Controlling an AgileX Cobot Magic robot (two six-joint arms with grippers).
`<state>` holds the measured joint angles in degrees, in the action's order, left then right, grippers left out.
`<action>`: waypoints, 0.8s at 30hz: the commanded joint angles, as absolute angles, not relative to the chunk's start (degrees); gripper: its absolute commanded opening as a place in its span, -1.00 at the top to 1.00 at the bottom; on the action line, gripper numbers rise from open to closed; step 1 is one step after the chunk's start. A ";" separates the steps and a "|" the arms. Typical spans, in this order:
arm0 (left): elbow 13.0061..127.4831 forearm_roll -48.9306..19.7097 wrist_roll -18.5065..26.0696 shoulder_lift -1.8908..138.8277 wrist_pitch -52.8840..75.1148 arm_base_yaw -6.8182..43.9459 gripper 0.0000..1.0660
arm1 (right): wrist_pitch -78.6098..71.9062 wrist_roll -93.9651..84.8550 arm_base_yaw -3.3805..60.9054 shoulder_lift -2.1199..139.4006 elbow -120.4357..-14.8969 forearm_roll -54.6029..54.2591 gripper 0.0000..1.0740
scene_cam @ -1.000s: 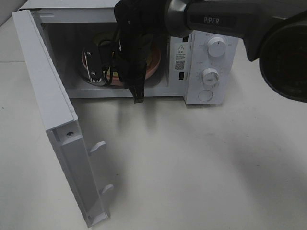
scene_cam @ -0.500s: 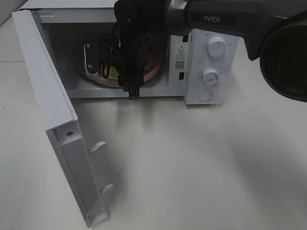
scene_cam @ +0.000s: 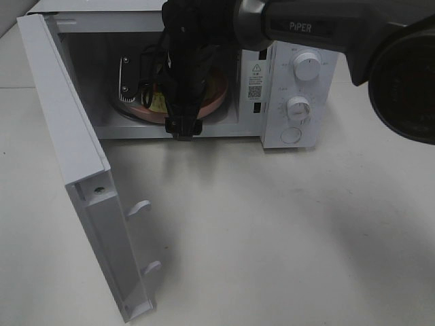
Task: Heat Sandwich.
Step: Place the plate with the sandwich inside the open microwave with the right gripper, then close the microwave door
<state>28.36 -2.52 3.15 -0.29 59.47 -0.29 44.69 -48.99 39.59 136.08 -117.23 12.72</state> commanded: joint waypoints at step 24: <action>28.25 -2.86 3.09 -0.74 59.42 -0.29 -0.92 | 21.20 -46.87 39.65 120.15 -89.55 16.50 -0.42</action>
<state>28.36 -2.52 3.15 -0.29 59.47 -0.29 22.06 -47.15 39.59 120.89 -89.84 15.99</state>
